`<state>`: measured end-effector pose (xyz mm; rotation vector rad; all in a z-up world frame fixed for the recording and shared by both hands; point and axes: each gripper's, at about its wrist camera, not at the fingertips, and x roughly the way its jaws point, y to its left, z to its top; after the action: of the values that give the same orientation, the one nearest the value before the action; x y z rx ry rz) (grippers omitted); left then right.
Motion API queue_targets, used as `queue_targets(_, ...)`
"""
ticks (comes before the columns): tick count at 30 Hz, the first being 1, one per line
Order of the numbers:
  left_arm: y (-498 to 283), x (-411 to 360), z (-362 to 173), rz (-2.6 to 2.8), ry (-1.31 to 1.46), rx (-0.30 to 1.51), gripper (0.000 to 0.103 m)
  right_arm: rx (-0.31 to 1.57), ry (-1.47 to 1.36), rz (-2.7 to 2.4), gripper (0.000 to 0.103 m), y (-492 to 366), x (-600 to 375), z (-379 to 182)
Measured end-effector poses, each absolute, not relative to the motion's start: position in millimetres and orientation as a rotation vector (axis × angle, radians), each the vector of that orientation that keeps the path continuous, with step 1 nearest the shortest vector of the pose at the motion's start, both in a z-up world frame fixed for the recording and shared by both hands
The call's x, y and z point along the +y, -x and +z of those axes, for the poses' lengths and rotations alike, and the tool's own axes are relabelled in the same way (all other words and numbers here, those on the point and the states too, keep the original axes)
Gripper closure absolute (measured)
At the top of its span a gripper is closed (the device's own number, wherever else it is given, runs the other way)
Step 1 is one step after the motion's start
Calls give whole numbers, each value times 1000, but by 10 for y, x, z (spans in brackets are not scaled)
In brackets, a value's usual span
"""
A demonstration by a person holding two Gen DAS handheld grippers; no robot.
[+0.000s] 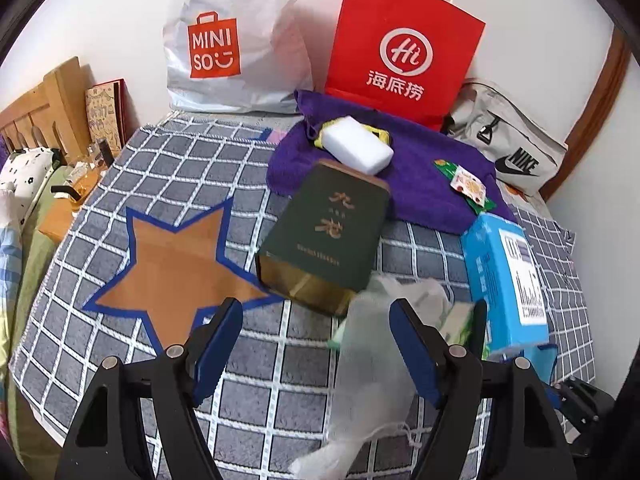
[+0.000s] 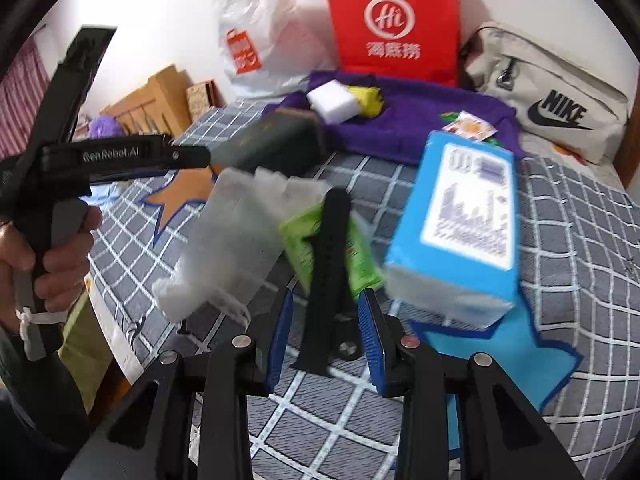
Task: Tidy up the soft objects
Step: 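Move both open tools back toward the remaining items on the bed, then grasp the black strap with the right tool while the left tool grasps the white mesh bag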
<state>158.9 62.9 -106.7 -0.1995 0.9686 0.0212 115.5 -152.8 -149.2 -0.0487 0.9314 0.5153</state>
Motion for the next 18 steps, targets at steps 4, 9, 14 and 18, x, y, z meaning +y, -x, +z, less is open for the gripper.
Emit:
queue_targets(4,-1511,660,-1129,-6,204,978,29,937,64,514,68,-1161,-1443,-1575)
queue_targets(9,-1440,732,-1164,-11,199,977,29,972,54,487,68,-1251,-1384,-1724)
queue_targets(14,-1407,826,-1211,-15,216,978,29,959,84,444,80,-1313,-1318,-1823)
queue_targets(18,-1397,887,-1235,-12,229,978,29,932,43,487,82,-1277,-1369,-1732)
